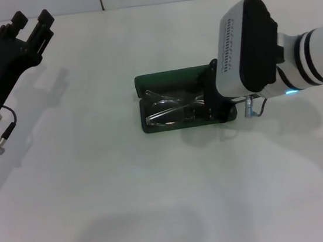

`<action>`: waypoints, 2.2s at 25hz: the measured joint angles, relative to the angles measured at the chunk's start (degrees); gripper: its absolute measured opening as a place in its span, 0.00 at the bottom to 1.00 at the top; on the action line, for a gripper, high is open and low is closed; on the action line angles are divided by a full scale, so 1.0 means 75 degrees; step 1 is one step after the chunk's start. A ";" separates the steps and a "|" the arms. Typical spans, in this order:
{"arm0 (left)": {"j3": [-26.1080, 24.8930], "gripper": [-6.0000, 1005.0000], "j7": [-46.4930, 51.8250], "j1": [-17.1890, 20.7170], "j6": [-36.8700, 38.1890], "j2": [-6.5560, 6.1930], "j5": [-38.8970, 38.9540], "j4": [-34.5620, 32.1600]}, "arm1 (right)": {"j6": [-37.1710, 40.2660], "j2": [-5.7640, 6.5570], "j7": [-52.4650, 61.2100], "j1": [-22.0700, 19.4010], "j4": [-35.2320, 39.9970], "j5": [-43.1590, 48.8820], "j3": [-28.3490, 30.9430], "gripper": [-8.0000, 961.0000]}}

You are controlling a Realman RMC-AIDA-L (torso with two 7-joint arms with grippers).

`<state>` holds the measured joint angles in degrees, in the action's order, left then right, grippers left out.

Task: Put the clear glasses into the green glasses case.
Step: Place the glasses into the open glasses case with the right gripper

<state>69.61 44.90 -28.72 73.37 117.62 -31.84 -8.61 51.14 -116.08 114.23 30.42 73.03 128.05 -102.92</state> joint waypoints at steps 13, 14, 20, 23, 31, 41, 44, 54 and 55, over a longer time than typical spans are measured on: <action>0.0000 0.64 0.0025 0.0032 0.0001 -0.0029 -0.0009 0.0000 | 0.0067 -0.0013 0.0051 0.0249 -0.0250 -0.0075 -0.0141 0.43; 0.0000 0.64 0.0025 0.0028 0.0001 -0.0029 -0.0009 0.0000 | 0.0070 -0.0014 0.0051 0.0261 -0.0278 -0.0075 -0.0150 0.43; 0.0000 0.64 0.0025 0.0031 0.0003 -0.0043 -0.0009 -0.0087 | 0.0050 -0.0014 0.0051 0.0351 -0.0447 -0.0085 -0.0229 0.43; 0.0000 0.64 0.0026 0.0024 0.0003 -0.0043 -0.0009 -0.0091 | 0.0035 -0.0014 0.0050 0.0431 -0.0581 -0.0094 -0.0259 0.43; 0.0000 0.64 0.0025 0.0029 0.0004 -0.0038 -0.0008 -0.0095 | 0.0007 -0.0014 0.0050 0.0588 -0.0759 -0.0209 -0.0342 0.43; 0.0000 0.64 0.0026 0.0084 0.0004 -0.0046 -0.0009 -0.0094 | 0.0015 0.0010 0.0050 0.0203 -0.0150 -0.0125 -0.0187 0.43; 0.0000 0.64 0.0032 0.0083 0.0004 -0.0049 -0.0008 -0.0094 | 0.0108 0.0018 0.0050 0.0142 -0.0070 -0.0107 -0.0143 0.43; 0.0000 0.64 0.0045 0.0017 0.0003 -0.0050 -0.0008 -0.0097 | 0.0163 -0.0012 0.0049 0.0354 -0.0377 -0.0018 -0.0219 0.43; 0.0000 0.64 0.0046 0.0013 0.0003 -0.0051 -0.0008 -0.0097 | 0.0164 -0.0013 0.0050 0.0399 -0.0439 -0.0020 -0.0229 0.43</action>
<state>69.61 45.24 -28.62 73.39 117.24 -31.90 -9.34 52.36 -116.17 114.61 33.41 69.74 127.91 -104.64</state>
